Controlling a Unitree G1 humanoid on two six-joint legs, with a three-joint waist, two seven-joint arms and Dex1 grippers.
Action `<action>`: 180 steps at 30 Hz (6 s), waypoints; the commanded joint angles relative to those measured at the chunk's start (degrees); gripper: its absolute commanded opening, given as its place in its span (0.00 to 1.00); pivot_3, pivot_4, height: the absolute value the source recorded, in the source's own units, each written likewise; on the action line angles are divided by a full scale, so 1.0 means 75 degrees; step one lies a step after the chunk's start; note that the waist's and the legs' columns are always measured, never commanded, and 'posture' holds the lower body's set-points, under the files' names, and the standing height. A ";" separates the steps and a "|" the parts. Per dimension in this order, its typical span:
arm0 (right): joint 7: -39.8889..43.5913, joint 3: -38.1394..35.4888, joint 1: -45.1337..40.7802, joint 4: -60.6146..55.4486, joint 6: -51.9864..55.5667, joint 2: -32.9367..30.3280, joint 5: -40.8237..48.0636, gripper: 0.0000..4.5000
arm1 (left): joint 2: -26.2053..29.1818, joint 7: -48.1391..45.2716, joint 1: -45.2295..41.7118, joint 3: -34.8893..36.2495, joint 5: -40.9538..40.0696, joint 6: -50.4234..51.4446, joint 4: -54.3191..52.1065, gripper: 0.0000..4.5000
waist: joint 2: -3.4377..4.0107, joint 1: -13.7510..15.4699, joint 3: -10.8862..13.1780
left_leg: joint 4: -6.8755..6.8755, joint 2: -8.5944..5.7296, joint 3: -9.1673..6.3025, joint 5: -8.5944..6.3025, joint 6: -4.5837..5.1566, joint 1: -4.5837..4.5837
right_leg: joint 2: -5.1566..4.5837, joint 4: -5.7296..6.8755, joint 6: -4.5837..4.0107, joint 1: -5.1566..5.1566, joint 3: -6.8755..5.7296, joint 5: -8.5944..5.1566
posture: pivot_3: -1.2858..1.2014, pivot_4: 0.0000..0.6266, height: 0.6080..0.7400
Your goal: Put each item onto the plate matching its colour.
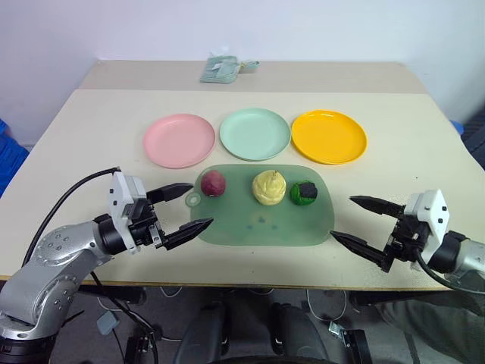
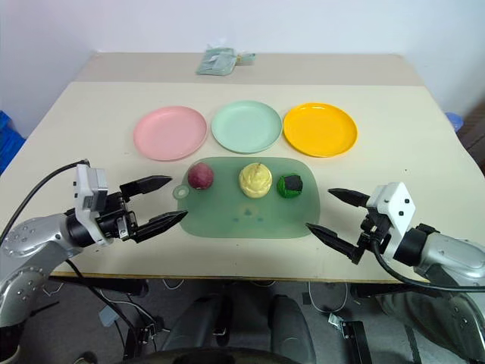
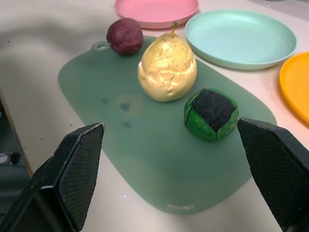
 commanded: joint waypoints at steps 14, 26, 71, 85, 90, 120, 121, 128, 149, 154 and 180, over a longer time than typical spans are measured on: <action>-0.0026 -0.0055 -0.0307 -0.0327 0.0208 -0.0030 -0.0006 0.99 | -0.0353 0.0391 -0.0241 -0.0026 0.0387 -0.0149 -0.0002 1.00 | -0.0001 -0.0002 0.0000 | 0.0027 0.0000 0.0002 0.0001 0.0000 0.0001 | 0.0000 0.0031 0.0000 0.0000 0.0000 0.0001 | 0.52 0.24 1.00; 0.0669 0.0991 -0.1881 -0.0064 -0.0300 0.0142 0.0053 0.99 | -0.1301 0.2613 -0.2098 -0.0618 0.0511 0.1781 0.1089 1.00 | -0.0019 -0.0005 0.0011 | 0.0109 0.0000 0.0004 0.0003 -0.0001 0.0036 | 0.0010 0.0117 0.0000 0.0033 0.0000 0.0003 | 0.52 0.24 1.00; 0.0863 0.1578 -0.2388 0.0474 -0.1206 0.0473 -0.0645 1.00 | -0.2728 0.3857 -0.3692 -0.1114 0.1795 0.3184 0.2716 0.44 | -0.0045 0.0001 0.0026 | 0.0122 -0.0001 0.0002 0.0000 -0.0002 0.0035 | 0.0005 0.0129 0.0007 0.0033 0.0005 0.0009 | 0.52 0.24 1.00; 0.0779 0.1567 -0.2371 0.0418 -0.1210 0.0508 -0.0701 1.00 | -0.2856 0.3823 -0.3777 -0.1282 0.2022 0.3078 0.2721 0.12 | -0.0043 0.0001 0.0025 | 0.0122 -0.0001 0.0002 0.0000 -0.0003 0.0035 | 0.0005 0.0131 0.0006 0.0034 0.0005 0.0009 | 0.52 0.24 1.00; 0.0749 0.1604 -0.2415 0.0448 -0.1230 0.0524 -0.0739 1.00 | -0.2747 0.3459 -0.3768 -0.1300 0.1989 0.3078 0.2660 0.23 | -0.0043 0.0001 0.0025 | 0.0123 -0.0001 0.0002 0.0000 -0.0003 0.0035 | 0.0005 0.0131 0.0006 0.0033 0.0004 0.0009 | 0.52 0.24 1.00; 0.0537 0.1632 -0.2343 0.0344 -0.1239 0.0545 -0.0774 1.00 | -0.3246 0.3578 -0.3877 -0.1563 0.2873 0.2755 0.3465 0.70 | -0.0046 0.0001 0.0026 | 0.0122 -0.0001 0.0002 0.0000 -0.0002 0.0033 | 0.0004 0.0130 0.0008 0.0030 0.0005 0.0010 | 0.52 0.24 1.00; 0.0530 0.1639 -0.2345 0.0344 -0.1240 0.0547 -0.0779 1.00 | -0.3256 0.3585 -0.3884 -0.1542 0.2859 0.2734 0.3448 0.70 | -0.0045 0.0001 0.0027 | 0.0122 -0.0001 0.0002 0.0000 -0.0002 0.0033 | 0.0004 0.0130 0.0008 0.0030 0.0005 0.0010 | 0.52 0.24 1.00; 0.0485 0.1735 -0.2420 0.0405 -0.1278 0.0628 -0.0857 1.00 | -0.3759 0.4843 -0.4865 -0.0393 0.3022 0.1812 0.4272 0.70 | -0.0052 0.0045 0.0030 | 0.0127 -0.0001 0.0002 0.0000 -0.0003 0.0026 | 0.0004 0.0133 0.0026 0.0025 0.0004 0.0021 | 0.52 0.24 1.00; 0.0286 0.1720 -0.2371 0.0325 -0.1337 0.0775 -0.0922 1.00 | -0.3683 0.5225 -0.6121 0.0137 0.3678 0.0088 0.7100 0.99 | -0.0075 0.0187 0.0044 | 0.0130 -0.0006 0.0003 0.0001 -0.0006 0.0008 | 0.0015 0.0138 0.0058 0.0004 0.0006 0.0054 | 0.52 0.24 1.00; 0.0202 0.1790 -0.2577 0.0373 -0.1206 0.0790 -0.0845 1.00 | -0.3722 0.3627 -0.5679 -0.0617 0.3335 -0.0315 0.5686 0.99 | -0.0075 0.0182 0.0044 | 0.0130 -0.0006 0.0003 0.0001 -0.0007 -0.0002 | 0.0013 0.0136 0.0056 -0.0006 0.0007 0.0056 | 0.52 0.24 1.00; -0.1162 0.3532 -0.4285 0.1742 0.0110 0.1668 -0.2146 1.00 | -0.0257 -0.2605 -0.2335 -0.0954 0.1861 -0.0814 0.2201 0.99 | -0.0058 -0.0019 0.0046 | 0.0120 -0.0001 0.0006 0.0006 -0.0011 -0.0013 | 0.0004 0.0130 0.0003 -0.0030 0.0013 0.0045 | 0.52 0.24 1.00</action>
